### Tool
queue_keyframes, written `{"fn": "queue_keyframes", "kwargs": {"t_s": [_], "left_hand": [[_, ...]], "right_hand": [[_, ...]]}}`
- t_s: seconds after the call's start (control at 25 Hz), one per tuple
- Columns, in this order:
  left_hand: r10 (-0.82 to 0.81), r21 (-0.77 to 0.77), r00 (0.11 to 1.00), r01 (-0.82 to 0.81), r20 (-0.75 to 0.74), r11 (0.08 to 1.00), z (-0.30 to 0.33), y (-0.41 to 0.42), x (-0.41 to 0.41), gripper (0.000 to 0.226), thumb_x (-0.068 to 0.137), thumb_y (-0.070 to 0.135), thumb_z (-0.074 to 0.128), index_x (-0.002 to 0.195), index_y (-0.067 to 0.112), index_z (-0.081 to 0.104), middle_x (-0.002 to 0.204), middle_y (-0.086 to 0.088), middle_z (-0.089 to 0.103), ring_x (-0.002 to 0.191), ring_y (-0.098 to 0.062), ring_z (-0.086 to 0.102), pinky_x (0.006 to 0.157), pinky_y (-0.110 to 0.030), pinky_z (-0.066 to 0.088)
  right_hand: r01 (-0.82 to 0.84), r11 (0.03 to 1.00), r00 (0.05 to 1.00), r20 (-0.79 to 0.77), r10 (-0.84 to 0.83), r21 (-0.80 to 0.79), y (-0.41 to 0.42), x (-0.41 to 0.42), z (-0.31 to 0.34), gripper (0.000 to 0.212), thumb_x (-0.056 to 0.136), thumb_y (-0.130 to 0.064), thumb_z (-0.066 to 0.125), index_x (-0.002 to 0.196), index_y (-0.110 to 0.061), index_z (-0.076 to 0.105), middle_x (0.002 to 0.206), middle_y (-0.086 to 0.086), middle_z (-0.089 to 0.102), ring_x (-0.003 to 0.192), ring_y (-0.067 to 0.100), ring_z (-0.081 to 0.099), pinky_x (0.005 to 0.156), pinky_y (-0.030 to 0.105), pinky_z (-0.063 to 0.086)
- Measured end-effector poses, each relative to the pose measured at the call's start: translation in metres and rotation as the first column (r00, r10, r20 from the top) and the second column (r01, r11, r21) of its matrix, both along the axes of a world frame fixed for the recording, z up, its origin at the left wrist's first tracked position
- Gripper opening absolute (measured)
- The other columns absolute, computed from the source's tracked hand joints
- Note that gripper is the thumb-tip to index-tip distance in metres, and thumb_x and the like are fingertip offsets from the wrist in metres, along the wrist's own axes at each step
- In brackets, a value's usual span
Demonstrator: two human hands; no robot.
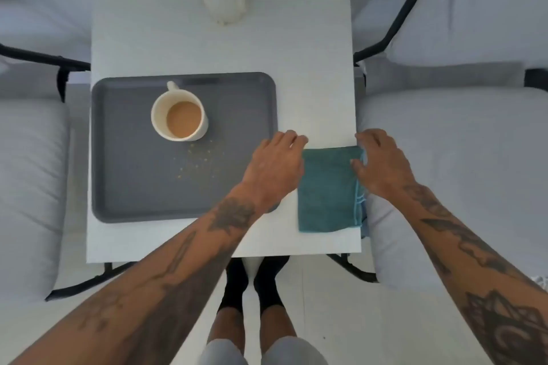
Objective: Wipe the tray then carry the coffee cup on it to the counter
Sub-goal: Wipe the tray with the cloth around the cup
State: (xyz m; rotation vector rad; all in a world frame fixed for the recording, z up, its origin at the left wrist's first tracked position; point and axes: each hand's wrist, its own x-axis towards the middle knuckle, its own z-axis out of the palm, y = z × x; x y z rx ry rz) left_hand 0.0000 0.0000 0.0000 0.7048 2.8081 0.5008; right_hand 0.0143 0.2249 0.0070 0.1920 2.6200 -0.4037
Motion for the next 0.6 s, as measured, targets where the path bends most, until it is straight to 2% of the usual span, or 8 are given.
{"fn": "queue_keyframes", "kwargs": {"t_s": [0.12,0.2,0.36,0.48,0.6], "left_hand": [[-0.123,-0.211,0.992,0.119,-0.003,0.97,-0.017,0.039,-0.012,0.036,0.086,0.011,0.055,0.122,0.007,0.055,0.119,-0.009,0.06,0.105,-0.03,0.057,0.084,-0.041,0.041],[-0.15,-0.337,0.988,0.147,0.017,0.93,-0.024,0.048,-0.012,0.033,0.084,0.015,0.06,0.117,0.01,0.057,0.116,-0.008,0.059,0.103,-0.027,0.056,0.085,-0.039,0.041],[-0.096,-0.379,0.994,0.109,0.052,0.919,-0.036,0.048,-0.008,0.033,0.083,0.019,0.069,0.115,0.014,0.059,0.109,-0.007,0.062,0.1,-0.026,0.055,0.089,-0.041,0.041],[-0.115,-0.313,0.988,0.142,0.103,0.939,-0.024,0.051,-0.01,0.025,0.085,0.014,0.062,0.11,0.012,0.063,0.111,-0.007,0.059,0.105,-0.026,0.052,0.092,-0.041,0.037],[0.028,-0.007,0.98,-0.027,0.198,1.0,0.007,0.035,0.005,0.022,0.082,0.017,0.059,0.102,0.008,0.063,0.106,-0.008,0.06,0.099,-0.028,0.055,0.087,-0.038,0.038]], "right_hand": [[-0.023,0.999,0.997,0.077,0.025,-0.034,0.01,0.004,-0.011,0.055,0.094,-0.024,0.057,0.144,-0.013,0.037,0.146,0.01,0.041,0.129,0.03,0.042,0.105,0.044,0.039],[-0.02,0.998,0.997,0.072,0.024,-0.06,0.009,0.007,-0.019,0.054,0.093,-0.023,0.058,0.142,-0.013,0.037,0.142,0.011,0.045,0.126,0.031,0.045,0.102,0.045,0.042],[0.012,0.998,1.0,-0.014,-0.012,-0.062,0.011,0.01,-0.024,0.043,0.091,-0.02,0.061,0.131,-0.011,0.049,0.126,0.013,0.051,0.116,0.031,0.049,0.092,0.045,0.046],[-0.044,0.998,0.999,-0.01,0.043,-0.053,0.011,0.015,-0.019,0.026,0.089,-0.02,0.06,0.112,-0.008,0.059,0.112,0.013,0.051,0.104,0.03,0.05,0.084,0.044,0.048],[-0.038,0.983,0.999,-0.043,0.03,-0.177,0.01,0.026,0.011,0.026,0.083,-0.023,0.056,0.106,-0.011,0.057,0.109,0.005,0.054,0.094,0.022,0.054,0.078,0.039,0.051]]}}
